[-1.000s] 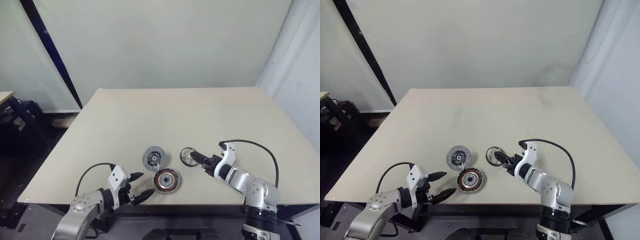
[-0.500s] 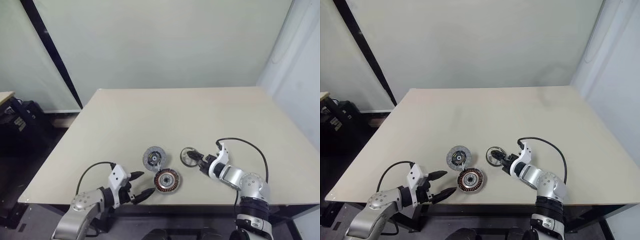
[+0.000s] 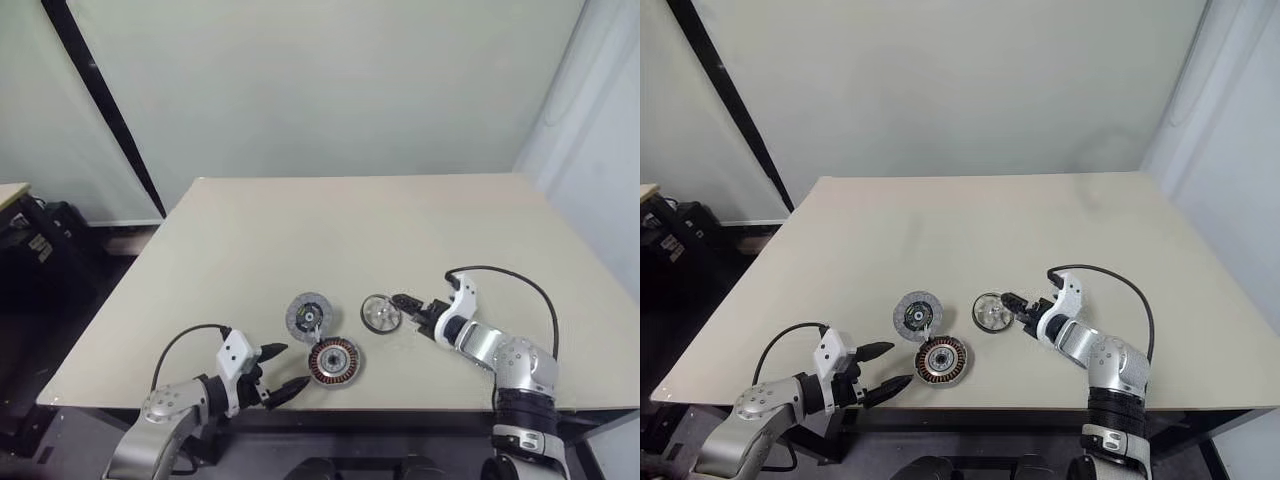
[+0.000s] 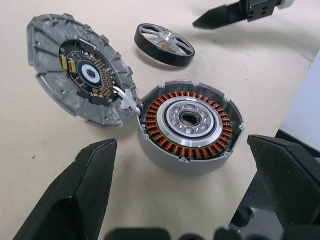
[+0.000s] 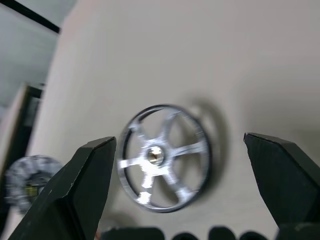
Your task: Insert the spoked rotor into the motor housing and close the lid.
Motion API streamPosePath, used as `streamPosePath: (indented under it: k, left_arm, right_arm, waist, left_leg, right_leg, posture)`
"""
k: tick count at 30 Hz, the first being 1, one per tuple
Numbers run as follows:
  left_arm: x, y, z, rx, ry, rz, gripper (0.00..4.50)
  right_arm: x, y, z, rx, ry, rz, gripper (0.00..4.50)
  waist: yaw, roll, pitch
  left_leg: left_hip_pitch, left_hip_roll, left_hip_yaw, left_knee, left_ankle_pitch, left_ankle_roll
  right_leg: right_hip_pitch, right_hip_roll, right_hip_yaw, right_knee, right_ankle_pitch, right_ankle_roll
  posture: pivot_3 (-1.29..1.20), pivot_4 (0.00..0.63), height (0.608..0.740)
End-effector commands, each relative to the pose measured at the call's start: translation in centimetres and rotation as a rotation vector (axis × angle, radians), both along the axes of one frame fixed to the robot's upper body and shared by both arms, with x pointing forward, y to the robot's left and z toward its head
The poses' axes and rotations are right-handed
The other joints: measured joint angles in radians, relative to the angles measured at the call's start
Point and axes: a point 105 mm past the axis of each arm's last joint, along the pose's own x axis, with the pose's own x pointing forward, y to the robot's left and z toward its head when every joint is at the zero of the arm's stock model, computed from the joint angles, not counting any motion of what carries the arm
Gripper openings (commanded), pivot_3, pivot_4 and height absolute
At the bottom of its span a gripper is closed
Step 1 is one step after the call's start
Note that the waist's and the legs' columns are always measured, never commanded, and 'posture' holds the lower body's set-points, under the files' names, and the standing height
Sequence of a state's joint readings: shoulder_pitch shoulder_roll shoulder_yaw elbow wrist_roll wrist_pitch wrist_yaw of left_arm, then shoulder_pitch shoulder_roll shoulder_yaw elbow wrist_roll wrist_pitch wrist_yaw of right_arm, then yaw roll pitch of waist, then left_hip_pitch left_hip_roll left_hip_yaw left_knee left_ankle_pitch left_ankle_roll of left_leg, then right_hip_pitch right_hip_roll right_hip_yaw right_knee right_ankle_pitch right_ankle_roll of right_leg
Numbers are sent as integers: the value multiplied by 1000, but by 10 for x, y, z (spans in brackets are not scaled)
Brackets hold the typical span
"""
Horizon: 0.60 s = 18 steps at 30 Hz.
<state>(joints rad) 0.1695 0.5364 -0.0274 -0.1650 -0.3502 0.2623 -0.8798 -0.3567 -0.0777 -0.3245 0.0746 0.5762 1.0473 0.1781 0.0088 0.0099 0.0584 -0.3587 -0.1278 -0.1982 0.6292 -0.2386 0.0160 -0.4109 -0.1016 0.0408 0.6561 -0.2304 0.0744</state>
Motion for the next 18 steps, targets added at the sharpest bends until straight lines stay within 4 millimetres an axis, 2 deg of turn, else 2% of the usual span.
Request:
streamPosePath:
  k: [1, 10, 18]
  left_arm:
    - [5, -4, 11, -6, -54, -17, 4500]
    - [4, -5, 11, -10, -58, -13, 4500]
    - [2, -5, 10, -11, -57, -3, 4500]
  right_arm:
    - [3, 8, 6, -30, -35, 48, 4471]
    - [2, 27, -13, 45, 42, 93, 4471]
    - [5, 52, -9, 151, 48, 138, 4471]
  waist:
    - [-4, 0, 0]
    - [-11, 0, 0]
    - [-19, 0, 0]
  left_leg:
    - [0, 0, 0, 0, 0, 0]
    - [0, 0, 0, 0, 1, 2]
    - [1, 1, 0, 0, 1, 2]
  right_leg:
    - [0, 0, 0, 0, 0, 0]
    - [0, 0, 0, 0, 0, 0]
    - [0, 1, 0, 0, 0, 0]
  posture:
    - [0, 0, 740]
    - [0, 0, 740]
    - [0, 0, 740]
